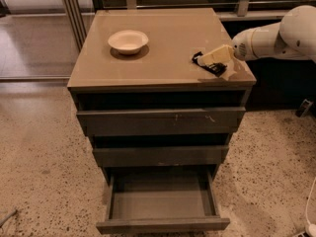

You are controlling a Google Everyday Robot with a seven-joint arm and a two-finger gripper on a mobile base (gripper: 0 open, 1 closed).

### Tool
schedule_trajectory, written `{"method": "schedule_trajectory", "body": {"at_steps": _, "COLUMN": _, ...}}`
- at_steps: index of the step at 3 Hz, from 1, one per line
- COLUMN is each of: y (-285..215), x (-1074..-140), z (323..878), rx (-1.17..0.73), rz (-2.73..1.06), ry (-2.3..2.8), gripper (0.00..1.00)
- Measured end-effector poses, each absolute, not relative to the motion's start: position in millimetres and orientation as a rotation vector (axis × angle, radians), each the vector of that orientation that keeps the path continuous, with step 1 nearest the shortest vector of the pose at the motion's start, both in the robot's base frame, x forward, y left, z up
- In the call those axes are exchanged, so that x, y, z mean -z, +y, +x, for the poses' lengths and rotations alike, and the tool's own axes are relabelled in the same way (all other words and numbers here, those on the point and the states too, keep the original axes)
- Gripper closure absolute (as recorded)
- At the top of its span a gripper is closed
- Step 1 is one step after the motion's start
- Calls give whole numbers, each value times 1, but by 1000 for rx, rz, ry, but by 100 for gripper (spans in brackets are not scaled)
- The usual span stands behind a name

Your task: Place rxbar chocolate into bottom drawer

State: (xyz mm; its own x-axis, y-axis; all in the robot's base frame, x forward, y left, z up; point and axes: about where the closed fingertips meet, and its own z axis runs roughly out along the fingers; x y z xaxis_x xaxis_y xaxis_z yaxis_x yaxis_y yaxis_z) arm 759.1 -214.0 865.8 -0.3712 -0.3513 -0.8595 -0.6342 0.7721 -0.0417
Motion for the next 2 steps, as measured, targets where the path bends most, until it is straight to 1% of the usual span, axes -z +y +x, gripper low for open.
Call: {"method": "schedule_trajectory", "body": {"at_steps": 2, "y": -215, "x": -837, "z": 772, "rx": -326, "rz": -785, "ry": 2093, "gripper": 0}}
